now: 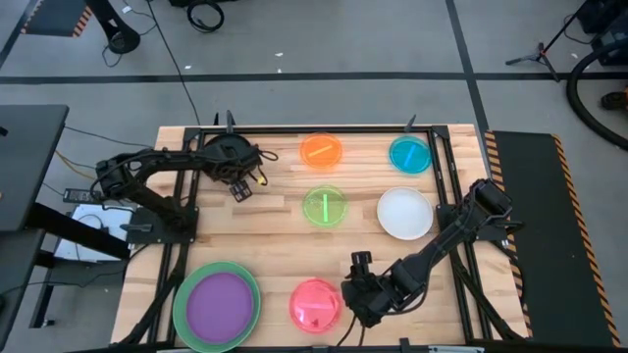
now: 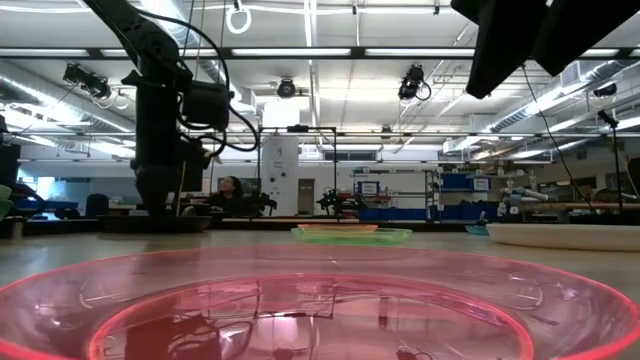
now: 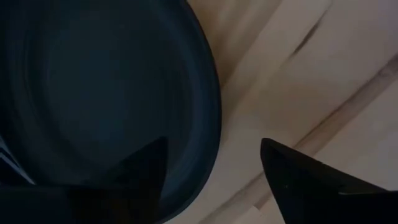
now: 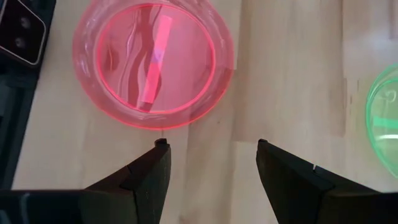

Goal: Stack plastic plates
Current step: Stack the black plate on top of the purple plate

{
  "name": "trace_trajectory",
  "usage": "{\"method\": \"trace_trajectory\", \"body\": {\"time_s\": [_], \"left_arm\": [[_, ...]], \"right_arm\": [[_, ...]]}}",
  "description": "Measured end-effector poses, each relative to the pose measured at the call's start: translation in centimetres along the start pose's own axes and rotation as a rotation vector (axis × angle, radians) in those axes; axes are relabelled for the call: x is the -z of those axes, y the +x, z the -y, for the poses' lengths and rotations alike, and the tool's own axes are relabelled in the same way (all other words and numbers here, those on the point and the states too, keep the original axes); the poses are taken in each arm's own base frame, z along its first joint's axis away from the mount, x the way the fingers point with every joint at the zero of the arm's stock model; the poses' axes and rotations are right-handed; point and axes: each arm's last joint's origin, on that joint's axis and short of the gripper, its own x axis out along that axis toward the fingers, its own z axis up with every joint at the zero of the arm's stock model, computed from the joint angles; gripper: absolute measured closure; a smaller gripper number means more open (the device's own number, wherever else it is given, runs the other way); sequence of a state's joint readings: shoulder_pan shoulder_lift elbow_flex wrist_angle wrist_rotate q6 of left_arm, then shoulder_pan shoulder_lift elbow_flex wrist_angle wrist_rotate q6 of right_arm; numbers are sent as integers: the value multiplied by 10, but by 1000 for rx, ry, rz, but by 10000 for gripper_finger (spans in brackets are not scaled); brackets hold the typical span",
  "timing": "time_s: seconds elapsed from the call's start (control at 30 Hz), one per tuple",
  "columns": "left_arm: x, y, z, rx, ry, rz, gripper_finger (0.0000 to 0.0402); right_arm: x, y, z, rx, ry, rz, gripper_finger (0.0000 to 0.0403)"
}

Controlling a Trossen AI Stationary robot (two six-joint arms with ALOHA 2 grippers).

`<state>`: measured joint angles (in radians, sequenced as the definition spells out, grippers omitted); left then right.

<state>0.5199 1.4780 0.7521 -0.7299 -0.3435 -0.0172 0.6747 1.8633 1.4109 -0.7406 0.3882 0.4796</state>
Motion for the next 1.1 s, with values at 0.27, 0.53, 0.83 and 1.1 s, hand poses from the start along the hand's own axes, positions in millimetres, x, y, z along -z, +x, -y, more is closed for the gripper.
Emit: {"method": "trace_trajectory", "body": {"time_s": [0.27, 0.53, 0.83, 1.1], "left_arm": [[-1, 12, -9, 59, -77, 59, 146], [13, 26, -7, 70, -47, 39, 211], [16, 27, -6, 35, -41, 9, 381], [22, 10, 6, -18, 36, -61, 386]], "right_arm": [[4, -3, -7, -3, 5, 8, 160], [5, -5, -11, -8, -13, 10, 160], [4, -4, -9, -5, -66, 9, 160], [1, -1, -2, 2, -99, 3, 160]]}}
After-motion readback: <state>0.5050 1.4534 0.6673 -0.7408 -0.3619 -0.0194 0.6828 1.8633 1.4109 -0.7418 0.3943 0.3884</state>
